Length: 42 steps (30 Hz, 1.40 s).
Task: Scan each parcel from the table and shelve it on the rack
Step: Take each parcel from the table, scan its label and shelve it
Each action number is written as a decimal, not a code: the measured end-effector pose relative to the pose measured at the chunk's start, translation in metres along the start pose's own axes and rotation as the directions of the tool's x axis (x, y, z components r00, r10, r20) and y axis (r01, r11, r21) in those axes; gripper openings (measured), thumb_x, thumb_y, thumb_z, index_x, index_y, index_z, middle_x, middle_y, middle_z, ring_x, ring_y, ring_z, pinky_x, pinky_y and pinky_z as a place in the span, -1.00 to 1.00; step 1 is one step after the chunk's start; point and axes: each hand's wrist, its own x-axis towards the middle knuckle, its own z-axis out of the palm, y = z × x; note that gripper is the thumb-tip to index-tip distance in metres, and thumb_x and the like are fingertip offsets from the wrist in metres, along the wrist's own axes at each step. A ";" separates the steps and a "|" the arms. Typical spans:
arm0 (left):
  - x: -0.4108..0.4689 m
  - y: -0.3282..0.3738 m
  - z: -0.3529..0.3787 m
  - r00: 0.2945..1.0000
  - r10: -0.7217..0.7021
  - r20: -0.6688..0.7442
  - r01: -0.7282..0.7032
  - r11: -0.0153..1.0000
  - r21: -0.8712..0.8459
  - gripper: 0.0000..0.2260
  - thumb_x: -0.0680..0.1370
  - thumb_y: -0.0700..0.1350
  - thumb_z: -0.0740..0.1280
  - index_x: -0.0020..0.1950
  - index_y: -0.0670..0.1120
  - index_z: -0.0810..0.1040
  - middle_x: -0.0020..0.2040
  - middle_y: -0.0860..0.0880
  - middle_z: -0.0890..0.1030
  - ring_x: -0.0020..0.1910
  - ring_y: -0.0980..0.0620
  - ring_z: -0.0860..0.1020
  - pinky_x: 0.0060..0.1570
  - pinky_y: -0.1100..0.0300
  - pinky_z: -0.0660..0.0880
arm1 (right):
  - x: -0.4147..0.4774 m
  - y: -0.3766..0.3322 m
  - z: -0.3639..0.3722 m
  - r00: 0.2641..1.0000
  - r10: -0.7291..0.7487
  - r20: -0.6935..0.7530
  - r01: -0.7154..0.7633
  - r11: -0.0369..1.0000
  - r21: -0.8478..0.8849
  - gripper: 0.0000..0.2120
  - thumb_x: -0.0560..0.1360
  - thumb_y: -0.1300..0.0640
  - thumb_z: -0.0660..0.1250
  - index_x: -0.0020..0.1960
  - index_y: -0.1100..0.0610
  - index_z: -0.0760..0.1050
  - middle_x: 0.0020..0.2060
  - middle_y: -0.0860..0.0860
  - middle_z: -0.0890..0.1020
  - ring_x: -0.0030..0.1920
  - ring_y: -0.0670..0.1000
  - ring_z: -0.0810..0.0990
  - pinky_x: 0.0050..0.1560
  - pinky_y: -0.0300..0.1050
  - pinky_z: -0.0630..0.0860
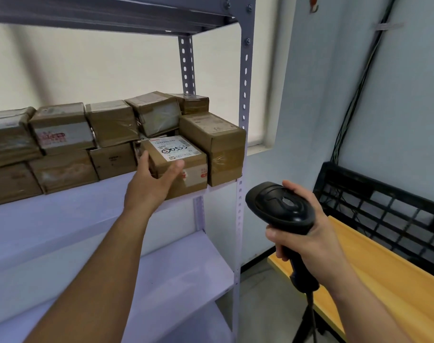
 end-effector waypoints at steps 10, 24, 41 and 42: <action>-0.005 -0.021 0.015 0.992 0.102 -0.069 -0.107 0.992 -0.068 -0.17 0.43 0.09 0.50 0.57 0.08 0.10 0.46 0.02 0.38 0.40 -0.01 0.37 0.33 0.01 0.36 | -0.014 0.001 -0.008 0.998 0.024 -0.050 -0.026 0.999 -0.041 -0.22 0.32 0.51 0.47 0.30 -0.19 0.43 -0.01 0.22 0.60 -0.44 0.17 0.53 -0.43 -0.03 0.54; -0.181 -0.025 0.099 0.923 0.374 -0.093 -0.366 0.926 0.094 -0.43 0.44 0.03 0.38 0.37 -0.21 0.41 0.25 -0.19 0.47 0.23 -0.22 0.47 0.17 -0.16 0.47 | -0.112 0.002 -0.077 0.995 0.037 -0.093 -0.044 0.996 -0.073 -0.21 0.29 0.45 0.55 0.32 -0.17 0.44 0.03 0.08 0.63 -0.42 0.08 0.57 -0.43 -0.04 0.53; -0.443 0.085 0.267 0.775 0.431 0.462 -0.491 0.871 0.009 -0.41 0.50 0.04 0.41 0.47 -0.06 0.31 0.34 -0.08 0.41 0.32 -0.07 0.38 0.25 0.03 0.37 | -0.338 -0.038 -0.273 0.930 -0.008 -0.367 -0.057 0.984 -0.166 -0.22 0.27 0.28 0.57 0.36 -0.18 0.37 0.07 0.06 0.61 -0.42 0.10 0.58 -0.46 -0.04 0.56; -0.459 0.091 0.276 0.760 0.428 0.489 -0.491 0.871 0.002 -0.41 0.51 0.06 0.40 0.48 -0.04 0.29 0.36 -0.06 0.40 0.34 -0.05 0.37 0.25 0.05 0.38 | -0.351 -0.041 -0.284 0.921 -0.009 -0.390 -0.062 0.984 -0.168 -0.22 0.27 0.28 0.57 0.37 -0.16 0.37 0.06 0.04 0.61 -0.42 0.09 0.58 -0.47 -0.05 0.56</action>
